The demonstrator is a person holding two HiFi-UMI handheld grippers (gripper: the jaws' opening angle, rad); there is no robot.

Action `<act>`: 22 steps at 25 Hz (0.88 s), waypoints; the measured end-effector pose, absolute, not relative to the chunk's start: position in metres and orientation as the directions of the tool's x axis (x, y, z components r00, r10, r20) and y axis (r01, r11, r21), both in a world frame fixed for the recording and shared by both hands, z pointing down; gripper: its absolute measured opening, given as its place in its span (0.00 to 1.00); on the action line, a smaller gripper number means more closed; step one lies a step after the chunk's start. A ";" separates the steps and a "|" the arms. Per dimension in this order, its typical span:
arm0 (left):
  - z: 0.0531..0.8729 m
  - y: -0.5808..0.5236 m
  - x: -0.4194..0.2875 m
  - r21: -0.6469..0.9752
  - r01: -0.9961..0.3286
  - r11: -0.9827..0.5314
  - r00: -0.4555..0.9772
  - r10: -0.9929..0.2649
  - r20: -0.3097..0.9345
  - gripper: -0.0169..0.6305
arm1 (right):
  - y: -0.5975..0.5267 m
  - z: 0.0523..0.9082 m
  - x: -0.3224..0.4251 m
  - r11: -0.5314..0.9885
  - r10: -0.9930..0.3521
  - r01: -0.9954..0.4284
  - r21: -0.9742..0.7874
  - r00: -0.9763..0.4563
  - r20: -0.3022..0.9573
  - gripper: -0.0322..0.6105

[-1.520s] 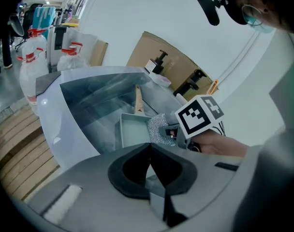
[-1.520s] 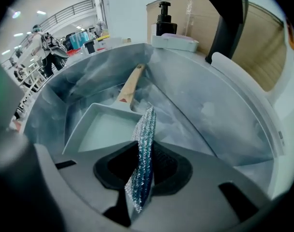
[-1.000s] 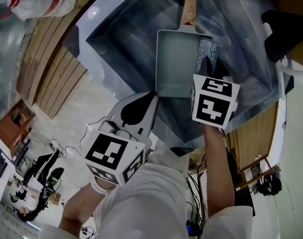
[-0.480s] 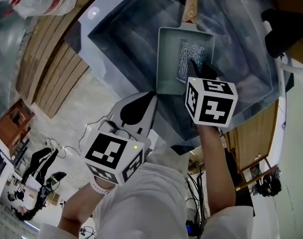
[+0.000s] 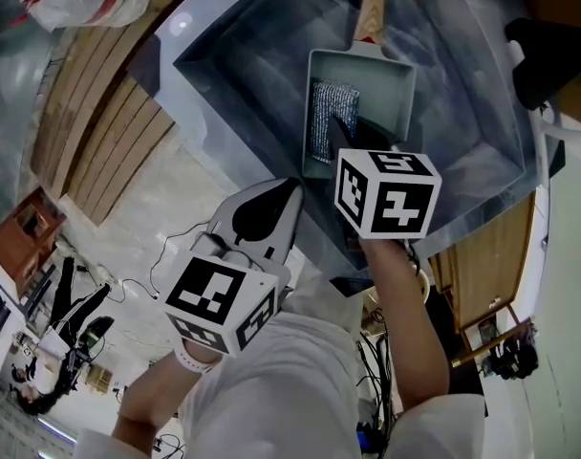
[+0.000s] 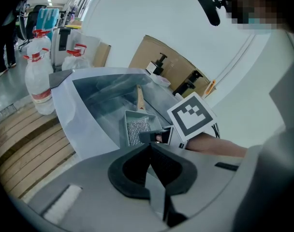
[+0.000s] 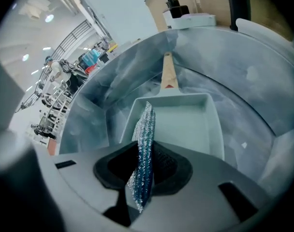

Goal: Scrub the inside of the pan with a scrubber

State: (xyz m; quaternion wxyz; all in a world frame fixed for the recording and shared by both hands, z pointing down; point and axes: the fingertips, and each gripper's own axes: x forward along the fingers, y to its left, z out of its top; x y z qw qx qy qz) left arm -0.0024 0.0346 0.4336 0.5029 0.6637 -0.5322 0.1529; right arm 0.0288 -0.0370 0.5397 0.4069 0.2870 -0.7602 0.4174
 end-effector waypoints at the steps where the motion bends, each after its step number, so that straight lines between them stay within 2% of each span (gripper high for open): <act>1: 0.434 0.035 -0.003 0.505 -0.860 0.074 0.386 -0.553 0.739 0.03 | -0.036 0.538 0.028 0.494 -0.098 -0.770 -0.403 -0.510 0.855 0.15; 4: 0.433 0.035 -0.005 0.501 -0.862 0.075 0.382 -0.553 0.740 0.03 | -0.034 0.539 0.037 0.513 -0.091 -0.768 -0.382 -0.491 0.866 0.15; 14: 0.434 0.037 -0.007 0.511 -0.856 0.082 0.385 -0.559 0.735 0.03 | -0.064 0.537 0.104 0.595 -0.201 -0.798 -0.099 -0.267 0.942 0.15; 22: 0.433 0.038 -0.011 0.512 -0.855 0.085 0.381 -0.566 0.731 0.03 | -0.071 0.532 0.129 0.606 -0.260 -0.796 0.016 -0.180 0.949 0.15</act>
